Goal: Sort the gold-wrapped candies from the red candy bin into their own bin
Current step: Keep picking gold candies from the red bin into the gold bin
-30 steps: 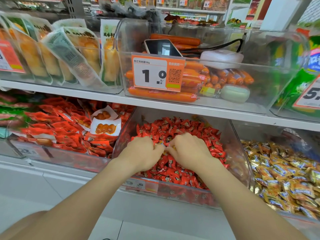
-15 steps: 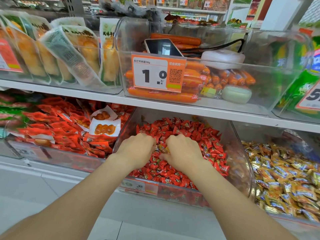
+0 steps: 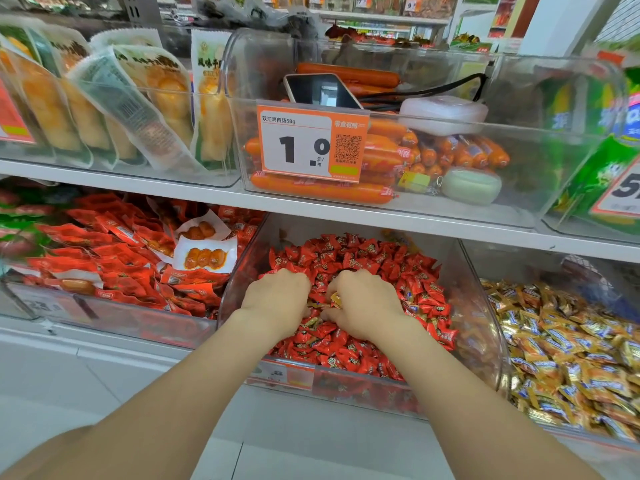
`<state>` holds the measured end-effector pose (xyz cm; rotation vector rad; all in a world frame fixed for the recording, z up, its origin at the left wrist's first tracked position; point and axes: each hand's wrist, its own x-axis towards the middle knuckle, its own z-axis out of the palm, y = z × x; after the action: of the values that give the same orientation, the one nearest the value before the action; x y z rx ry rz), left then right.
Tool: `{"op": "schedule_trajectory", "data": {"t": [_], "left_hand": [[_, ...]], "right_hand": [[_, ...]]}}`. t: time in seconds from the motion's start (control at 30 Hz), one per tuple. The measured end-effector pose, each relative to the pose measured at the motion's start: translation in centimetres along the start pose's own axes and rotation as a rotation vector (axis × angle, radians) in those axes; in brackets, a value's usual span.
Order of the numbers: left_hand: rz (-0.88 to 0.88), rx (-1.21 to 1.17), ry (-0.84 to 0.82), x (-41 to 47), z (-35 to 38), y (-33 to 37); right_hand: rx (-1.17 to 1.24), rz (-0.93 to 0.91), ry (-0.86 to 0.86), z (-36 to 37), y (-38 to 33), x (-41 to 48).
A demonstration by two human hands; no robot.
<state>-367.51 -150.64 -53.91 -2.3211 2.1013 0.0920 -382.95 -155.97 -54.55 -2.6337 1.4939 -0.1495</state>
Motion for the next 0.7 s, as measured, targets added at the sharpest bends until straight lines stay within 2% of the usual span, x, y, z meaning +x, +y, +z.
{"op": "schedule_trajectory", "data": {"t": [0.17, 0.3, 0.53, 0.63, 0.7], "left_hand": [[-0.024, -0.086, -0.024, 0.0, -0.2, 0.2], [-0.018, -0.220, 0.041, -0.4, -0.7, -0.1], [0.037, -0.257, 0.079, -1.2, -0.8, -0.2], [0.134, -0.532, 0.006, -1.8, -1.4, 1.1], [0.180, -0.781, -0.144, -2.5, -1.9, 2.3]], "right_hand": [[0.275, 0.049, -0.062, -1.3, 2.1, -0.4], [0.447, 0.122, -0.028, -3.6, 3.4, -1.9], [0.720, 0.230, -0.087, -5.6, 4.3, -5.2], [0.769, 0.235, -0.042, -5.7, 4.4, -6.1], [0.797, 0.219, -0.017, -5.9, 4.5, -6.8]]}}
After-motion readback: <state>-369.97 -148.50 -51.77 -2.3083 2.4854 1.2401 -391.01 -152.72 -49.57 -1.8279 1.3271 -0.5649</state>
